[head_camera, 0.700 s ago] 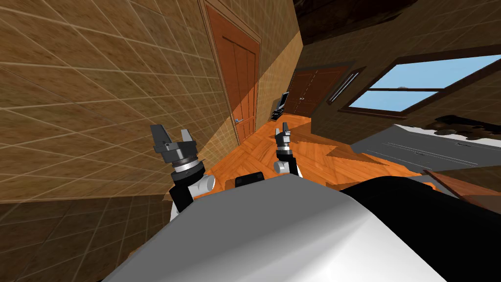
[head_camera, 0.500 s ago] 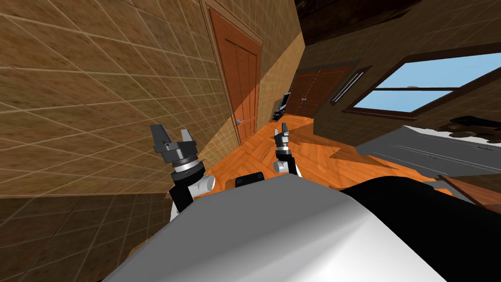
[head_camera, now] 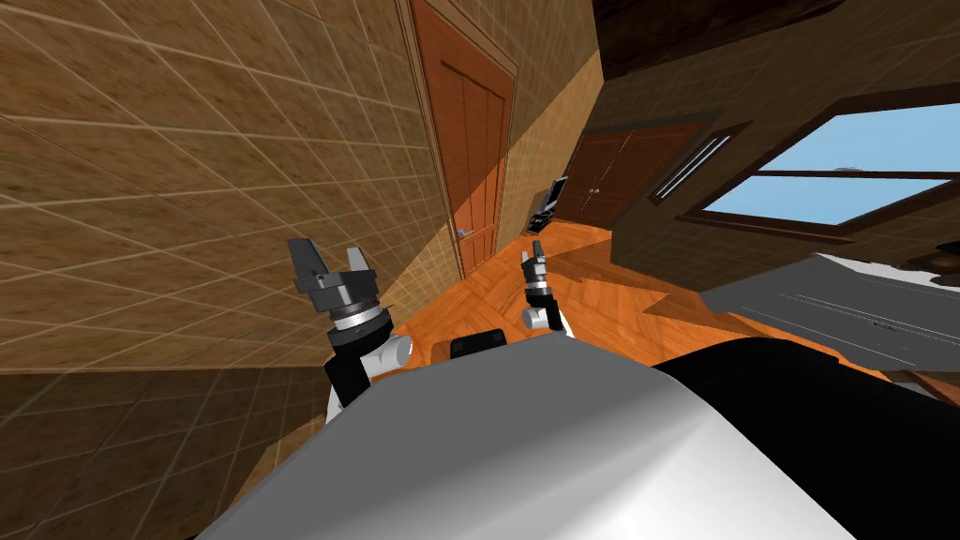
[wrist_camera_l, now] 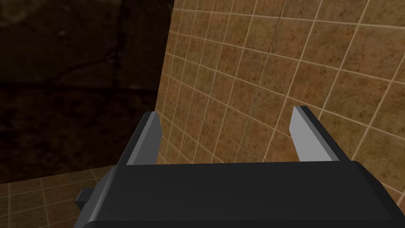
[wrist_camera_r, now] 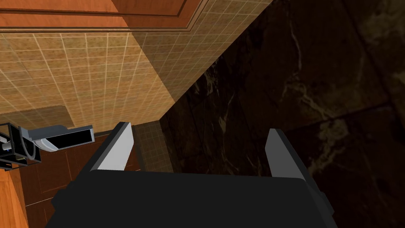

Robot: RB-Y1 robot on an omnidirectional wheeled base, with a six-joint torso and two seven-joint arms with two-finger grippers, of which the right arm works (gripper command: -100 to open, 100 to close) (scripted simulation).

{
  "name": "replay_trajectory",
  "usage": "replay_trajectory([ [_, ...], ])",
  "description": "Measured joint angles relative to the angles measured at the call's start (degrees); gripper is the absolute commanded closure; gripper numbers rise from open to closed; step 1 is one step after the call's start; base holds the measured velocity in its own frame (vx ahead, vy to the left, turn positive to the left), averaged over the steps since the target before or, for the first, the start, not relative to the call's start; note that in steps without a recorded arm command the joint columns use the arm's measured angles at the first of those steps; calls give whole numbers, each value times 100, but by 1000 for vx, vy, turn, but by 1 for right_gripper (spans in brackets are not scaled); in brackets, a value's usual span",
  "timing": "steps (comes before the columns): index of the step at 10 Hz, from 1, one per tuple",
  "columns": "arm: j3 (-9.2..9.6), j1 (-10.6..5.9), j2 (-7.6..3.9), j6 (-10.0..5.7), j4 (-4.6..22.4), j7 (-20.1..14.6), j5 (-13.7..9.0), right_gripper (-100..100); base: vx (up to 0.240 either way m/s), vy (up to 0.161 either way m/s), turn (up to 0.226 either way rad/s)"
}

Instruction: Pull the door open

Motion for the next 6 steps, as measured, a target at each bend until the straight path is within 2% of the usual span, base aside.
replay_trajectory([
  [2, -3, -87, -34, -23, 182, -16, 14, -100, 75, -25, 84],
  [5, -43, -225, -124, -179, 594, -83, 13, -100, 82, -31, 89],
  [6, -34, -230, -141, -199, 658, -95, 21, -100, 79, -29, 113],
])
